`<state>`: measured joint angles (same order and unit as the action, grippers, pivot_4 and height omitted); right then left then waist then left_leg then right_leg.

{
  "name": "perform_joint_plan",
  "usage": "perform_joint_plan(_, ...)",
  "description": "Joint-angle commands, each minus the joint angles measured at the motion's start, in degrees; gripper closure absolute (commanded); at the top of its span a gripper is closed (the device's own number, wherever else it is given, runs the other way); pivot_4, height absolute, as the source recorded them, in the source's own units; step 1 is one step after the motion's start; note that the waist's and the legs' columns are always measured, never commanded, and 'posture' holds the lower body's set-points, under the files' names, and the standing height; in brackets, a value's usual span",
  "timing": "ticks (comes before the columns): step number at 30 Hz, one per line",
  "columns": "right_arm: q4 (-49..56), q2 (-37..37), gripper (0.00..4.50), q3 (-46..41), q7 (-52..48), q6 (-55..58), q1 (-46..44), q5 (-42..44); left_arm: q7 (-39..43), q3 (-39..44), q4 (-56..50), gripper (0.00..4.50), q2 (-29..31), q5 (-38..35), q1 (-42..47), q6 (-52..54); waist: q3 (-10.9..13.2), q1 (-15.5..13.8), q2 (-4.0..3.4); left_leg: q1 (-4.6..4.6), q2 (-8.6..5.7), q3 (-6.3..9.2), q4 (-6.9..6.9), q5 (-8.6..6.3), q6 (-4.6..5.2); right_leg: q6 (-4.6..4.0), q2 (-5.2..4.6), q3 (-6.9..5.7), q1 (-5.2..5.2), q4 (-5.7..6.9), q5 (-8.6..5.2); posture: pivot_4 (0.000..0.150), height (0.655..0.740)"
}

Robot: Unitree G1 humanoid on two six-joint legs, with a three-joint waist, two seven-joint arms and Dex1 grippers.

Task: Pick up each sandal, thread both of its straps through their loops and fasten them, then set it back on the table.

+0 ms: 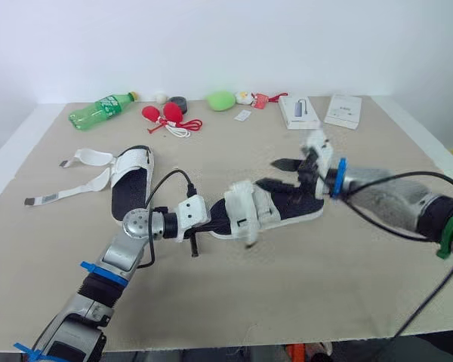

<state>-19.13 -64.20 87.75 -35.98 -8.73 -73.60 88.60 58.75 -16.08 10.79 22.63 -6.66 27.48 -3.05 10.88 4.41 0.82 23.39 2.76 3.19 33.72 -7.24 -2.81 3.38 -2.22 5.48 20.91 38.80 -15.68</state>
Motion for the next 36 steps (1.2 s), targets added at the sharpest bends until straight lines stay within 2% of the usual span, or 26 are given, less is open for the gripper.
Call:
perform_joint_plan(1, -11.0, 5.4, 0.01, -18.8, -9.8, 14.5, 3.9, -4.6, 0.6, -0.5, 0.3, 4.50, -0.4, 0.0, 0.1, 0.5, 0.0, 0.0, 0.00, 0.03, 0.01, -0.02, -0.07, 0.00, -0.01, 0.03, -0.01, 0.02, 0.16, 0.01, -0.02, 0.150, 0.7400)
perform_joint_plan(7, -20.0, 12.4, 0.01, -32.1, -11.9, 19.3, 5.0, -12.0, 0.6, -0.2, 0.2, 4.50, -0.6, 0.1, 0.3, 0.7, 0.0, 0.0, -0.12, 0.57, -0.04, -0.13, 0.00, 0.05, 0.06, 0.02, 0.02, 0.27, 0.91, 0.03, 0.27, 0.150, 0.7400)
perform_joint_plan(11, -22.3, 15.1, 0.01, -42.3, -18.8, 24.4, 6.8, -20.3, 0.6, 0.1, -0.1, 4.50, -0.3, 0.3, -0.2, 0.7, 0.0, -0.3, -0.12, 1.89, -0.10, -0.04, 0.43, 0.17, 0.23, 0.49, 0.23, 0.38, 1.89, 0.02, 0.62, 0.150, 0.7400)
perform_joint_plan(15, -12.0, 9.2, 0.01, -47.2, -33.7, 33.5, 10.1, -26.2, 0.2, 0.5, -0.6, 4.50, 0.0, 0.4, -0.6, 0.9, 0.0, -0.8, -0.14, 1.96, -0.10, -0.02, 0.40, 0.16, 0.22, 0.48, 0.25, 0.34, 1.98, 0.02, 0.57, 0.150, 0.7400)
perform_joint_plan(18, -4.5, 6.1, 0.01, -49.9, -38.6, 37.9, 13.5, -29.3, 0.1, 0.2, -1.2, 4.50, 0.1, 0.4, -1.1, 1.1, 0.0, -1.0, -0.16, 2.00, -0.10, -0.03, 0.40, 0.15, 0.20, 0.75, 0.26, 0.36, 2.06, 0.02, 0.37, 0.150, 0.7400)
perform_joint_plan(20, -0.1, 4.9, 0.01, -51.9, -40.8, 41.1, 15.7, -31.9, 0.1, 0.0, -1.5, 4.50, 0.0, 0.5, -1.3, 1.2, 0.0, -0.8, -0.16, 1.94, -0.06, -0.06, 0.39, 0.13, 0.17, 0.59, 0.29, 0.40, 2.09, 0.03, 0.32, 0.150, 0.7400)
perform_joint_plan(28, 9.2, 6.2, 0.01, -59.1, -38.7, 50.6, 27.2, -39.8, 0.1, -0.1, -1.1, 4.50, -0.6, 0.5, -0.4, 1.2, 0.0, -0.9, -0.11, 1.94, -0.07, -0.13, 0.53, 0.13, 0.13, 0.54, 0.29, 0.50, 2.07, 0.02, 0.36, 0.150, 0.7400)
perform_joint_plan(36, 18.2, 9.0, 0.01, -66.1, -37.7, 59.6, 35.0, -40.6, 0.1, 0.0, -1.3, 4.50, -0.2, 0.8, -0.4, 1.1, -0.1, -0.9, -0.05, 1.92, -0.06, -0.08, 0.50, 0.10, 0.09, 0.80, 0.35, 0.49, 2.05, 0.02, 0.43, 0.150, 0.7400)
